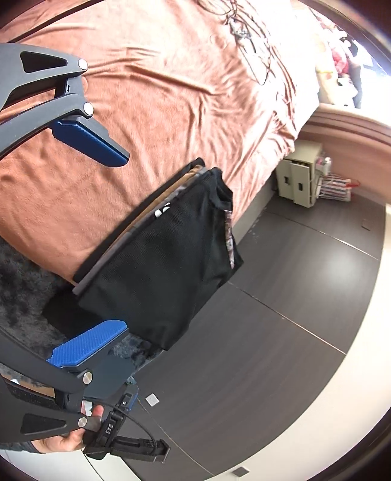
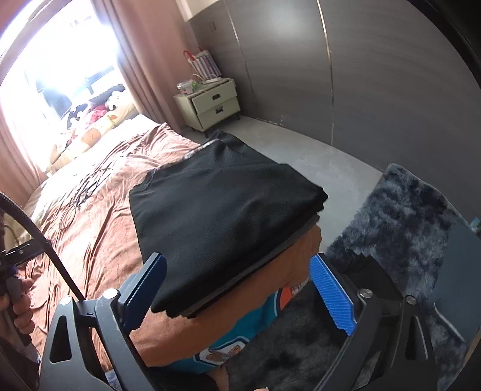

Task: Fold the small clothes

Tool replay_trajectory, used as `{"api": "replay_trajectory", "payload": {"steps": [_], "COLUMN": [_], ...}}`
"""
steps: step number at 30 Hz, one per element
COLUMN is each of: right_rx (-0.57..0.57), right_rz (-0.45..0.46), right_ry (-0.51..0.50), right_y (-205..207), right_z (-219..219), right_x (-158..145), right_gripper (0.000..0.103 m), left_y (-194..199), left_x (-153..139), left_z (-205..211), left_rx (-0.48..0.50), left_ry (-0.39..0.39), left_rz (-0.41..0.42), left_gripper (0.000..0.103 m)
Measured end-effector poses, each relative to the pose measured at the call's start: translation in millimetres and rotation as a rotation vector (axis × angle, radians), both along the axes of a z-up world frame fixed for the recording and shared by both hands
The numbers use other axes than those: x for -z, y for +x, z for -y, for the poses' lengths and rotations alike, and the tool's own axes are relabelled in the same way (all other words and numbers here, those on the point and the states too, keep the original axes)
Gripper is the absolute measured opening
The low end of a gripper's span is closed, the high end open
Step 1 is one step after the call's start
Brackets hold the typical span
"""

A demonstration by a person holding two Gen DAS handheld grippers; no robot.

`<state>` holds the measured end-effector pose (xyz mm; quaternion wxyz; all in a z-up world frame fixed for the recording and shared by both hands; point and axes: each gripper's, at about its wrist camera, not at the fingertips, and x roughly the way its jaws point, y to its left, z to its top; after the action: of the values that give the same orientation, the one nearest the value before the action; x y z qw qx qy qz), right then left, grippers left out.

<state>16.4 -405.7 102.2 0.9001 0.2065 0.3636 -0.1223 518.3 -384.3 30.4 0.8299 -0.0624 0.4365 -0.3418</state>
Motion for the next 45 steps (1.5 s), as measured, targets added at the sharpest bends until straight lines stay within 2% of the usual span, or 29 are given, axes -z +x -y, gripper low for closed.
{"api": "replay_trajectory", "payload": {"steps": [9,13,24,27,41,45], "right_rx": [0.027,0.056,0.018,0.016,-0.041,-0.067], "right_rz": [0.062,0.093,0.137,0.159,0.198,0.216], "right_ry": [0.003,-0.043,-0.117,-0.133,-0.158,-0.197], "right_y": [-47,-75,-135,-148,-218,-240], "right_z": [-48,-73,-159,-177,-211,-221], "right_x": [-11,-17,-30,-29,-21,-21], "right_gripper": [0.096,0.096,0.096,0.103,0.103,0.103], "left_y": [-49,-73,-148,-174,-291,-318], "left_x": [-27,-35,-49,-51,-48,-47], "left_z": [-56,-86,-174,-186,-213,-217], "left_rx": [-0.018,-0.036,-0.152,-0.176,-0.246,-0.264], "left_ry": [-0.027,-0.012,-0.004,0.005,0.040,0.055], "left_rz": [0.059,0.098,0.203,0.235,0.368,0.412], "left_gripper": [0.102,0.102,0.103,0.103,0.103,0.103]}}
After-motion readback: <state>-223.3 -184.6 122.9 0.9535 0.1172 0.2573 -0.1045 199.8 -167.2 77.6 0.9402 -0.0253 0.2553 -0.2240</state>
